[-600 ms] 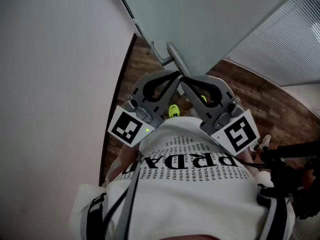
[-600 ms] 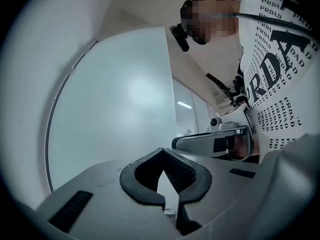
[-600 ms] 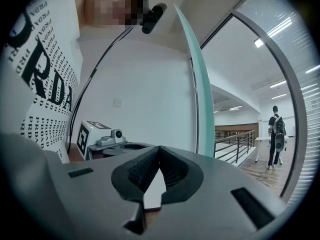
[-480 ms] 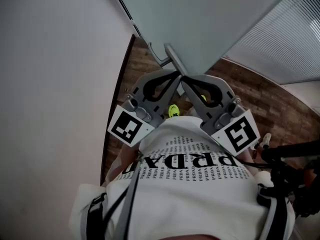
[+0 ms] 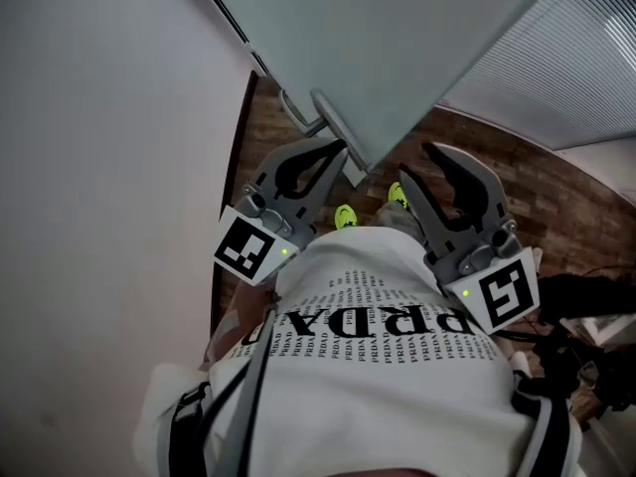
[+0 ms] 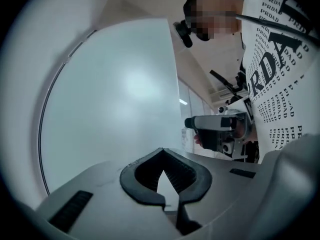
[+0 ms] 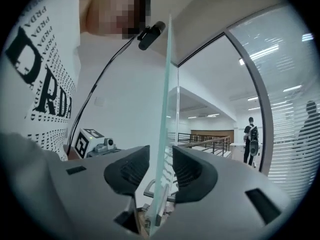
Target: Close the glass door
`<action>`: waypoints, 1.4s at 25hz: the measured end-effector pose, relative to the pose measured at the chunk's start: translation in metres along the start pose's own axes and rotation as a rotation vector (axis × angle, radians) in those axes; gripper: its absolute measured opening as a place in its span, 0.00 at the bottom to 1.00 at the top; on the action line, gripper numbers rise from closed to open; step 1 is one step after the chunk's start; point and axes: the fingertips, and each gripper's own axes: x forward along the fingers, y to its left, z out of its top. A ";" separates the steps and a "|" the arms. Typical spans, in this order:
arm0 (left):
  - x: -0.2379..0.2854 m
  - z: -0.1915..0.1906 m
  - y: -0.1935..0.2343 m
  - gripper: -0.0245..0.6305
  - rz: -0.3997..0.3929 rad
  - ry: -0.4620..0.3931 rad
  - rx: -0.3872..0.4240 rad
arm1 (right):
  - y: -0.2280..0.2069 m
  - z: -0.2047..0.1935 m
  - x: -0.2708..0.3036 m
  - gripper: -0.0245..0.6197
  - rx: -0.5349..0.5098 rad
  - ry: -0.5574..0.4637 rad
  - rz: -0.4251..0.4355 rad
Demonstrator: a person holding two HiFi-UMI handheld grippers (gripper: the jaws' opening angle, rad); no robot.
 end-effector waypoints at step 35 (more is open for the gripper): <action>0.006 0.015 -0.011 0.04 -0.035 -0.047 0.029 | -0.004 -0.002 0.037 0.13 -0.108 0.102 0.015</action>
